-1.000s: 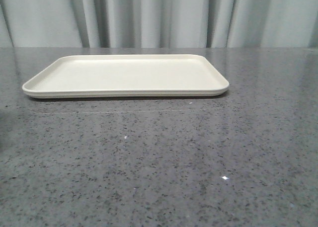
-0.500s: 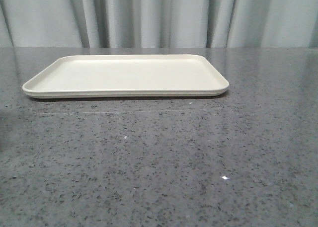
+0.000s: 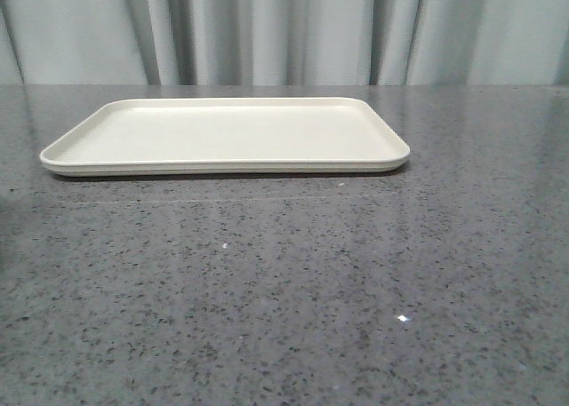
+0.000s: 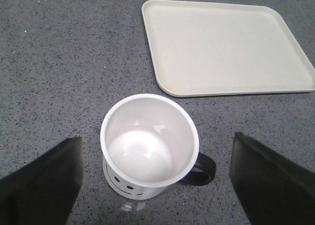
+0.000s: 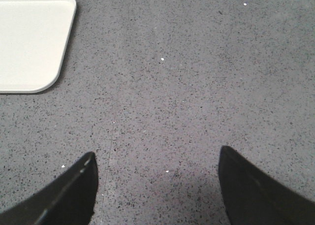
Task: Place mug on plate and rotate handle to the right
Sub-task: 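Grasp the white mug's rim with the left gripper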
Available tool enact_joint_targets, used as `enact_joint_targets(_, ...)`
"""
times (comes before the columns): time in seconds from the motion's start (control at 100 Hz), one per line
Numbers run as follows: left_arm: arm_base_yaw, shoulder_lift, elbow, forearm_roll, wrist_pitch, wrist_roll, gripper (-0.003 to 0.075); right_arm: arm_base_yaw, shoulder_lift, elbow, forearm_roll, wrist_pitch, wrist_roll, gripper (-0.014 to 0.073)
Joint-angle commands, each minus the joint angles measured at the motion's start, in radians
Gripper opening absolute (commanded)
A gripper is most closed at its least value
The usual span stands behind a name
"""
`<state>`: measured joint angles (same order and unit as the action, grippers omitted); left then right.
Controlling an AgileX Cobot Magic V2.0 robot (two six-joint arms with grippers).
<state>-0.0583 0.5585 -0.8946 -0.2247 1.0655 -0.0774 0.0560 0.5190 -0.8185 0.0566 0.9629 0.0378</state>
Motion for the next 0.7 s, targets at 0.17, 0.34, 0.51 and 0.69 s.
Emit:
enact_joint_targets(0.17,0.006,0.146,-0.031,0.02,-0.064,0.002,0.0599,0.002,0.014,-0.033,-0.002,-0.069,-0.002,0.0531)
enact_joint_targets(0.34,0.006,0.246,-0.031,0.054,-0.053,0.002,0.0599,0.002,0.014,-0.033,-0.002,-0.068,-0.002,0.0531)
enact_joint_targets(0.51,0.006,0.328,-0.031,0.086,-0.046,0.002,0.0599,0.002,0.014,-0.033,-0.002,-0.068,-0.002,0.0531)
enact_joint_targets(0.69,0.006,0.406,-0.031,0.089,-0.046,0.002,0.0599,0.002,0.014,-0.033,-0.002,-0.069,-0.002,0.0531)
